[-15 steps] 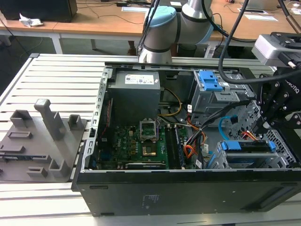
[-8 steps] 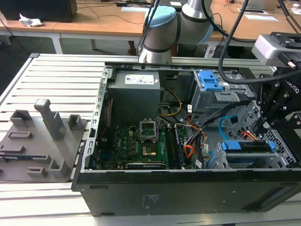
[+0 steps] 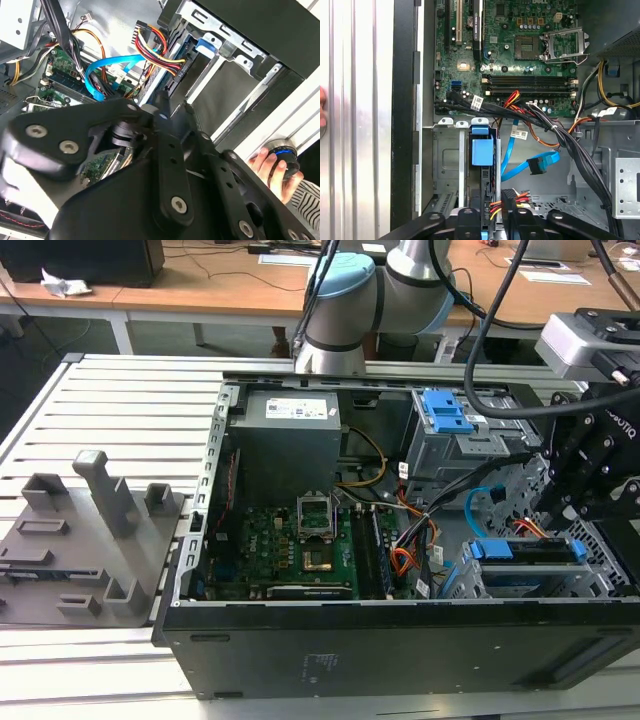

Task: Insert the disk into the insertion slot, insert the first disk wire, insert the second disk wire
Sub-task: 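Insert the second disk wire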

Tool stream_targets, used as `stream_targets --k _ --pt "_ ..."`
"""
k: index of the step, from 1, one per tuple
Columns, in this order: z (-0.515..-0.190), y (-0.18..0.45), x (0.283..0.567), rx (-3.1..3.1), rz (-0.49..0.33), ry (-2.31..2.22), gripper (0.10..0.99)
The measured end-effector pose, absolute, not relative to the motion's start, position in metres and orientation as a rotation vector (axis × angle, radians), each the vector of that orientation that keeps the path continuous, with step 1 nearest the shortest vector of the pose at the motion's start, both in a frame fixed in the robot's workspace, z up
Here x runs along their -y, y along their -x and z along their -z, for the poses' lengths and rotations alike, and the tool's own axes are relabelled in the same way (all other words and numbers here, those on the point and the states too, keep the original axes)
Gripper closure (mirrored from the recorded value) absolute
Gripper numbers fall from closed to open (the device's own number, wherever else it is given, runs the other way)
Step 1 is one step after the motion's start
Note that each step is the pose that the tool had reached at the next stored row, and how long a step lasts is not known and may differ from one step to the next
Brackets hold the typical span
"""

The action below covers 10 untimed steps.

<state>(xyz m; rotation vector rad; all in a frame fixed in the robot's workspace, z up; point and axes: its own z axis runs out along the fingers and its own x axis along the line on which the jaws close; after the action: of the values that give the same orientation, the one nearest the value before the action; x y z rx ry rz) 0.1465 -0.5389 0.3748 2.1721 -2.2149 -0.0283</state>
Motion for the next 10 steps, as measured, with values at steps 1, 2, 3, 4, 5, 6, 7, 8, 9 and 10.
stream_targets --k 1,2,3,4,5,6,7,8,9,10 --pt "-0.3748 -0.1465 0.5389 2.215 0.028 -2.172 0.725" --pt "-0.3748 -0.1465 0.5389 2.215 0.028 -2.172 0.725" --pt "-0.3748 -0.1465 0.5389 2.215 0.028 -2.172 0.725" --pt "-0.3748 -0.1465 0.5389 2.215 0.028 -2.172 0.725" --pt "-0.3748 -0.1465 0.5389 2.21 0.028 -2.177 0.725" --pt "-0.3747 -0.1465 0.5389 2.194 0.028 -2.193 0.725" --pt "-0.3747 -0.1465 0.5389 2.174 0.027 -2.213 0.725" --pt "-0.3748 -0.1465 0.5389 2.144 0.026 -2.242 0.725" --pt "-0.3748 -0.1465 0.5389 2.122 0.026 -2.262 0.725" --pt "-0.3748 -0.1465 0.5389 2.098 0.025 -2.284 0.725"
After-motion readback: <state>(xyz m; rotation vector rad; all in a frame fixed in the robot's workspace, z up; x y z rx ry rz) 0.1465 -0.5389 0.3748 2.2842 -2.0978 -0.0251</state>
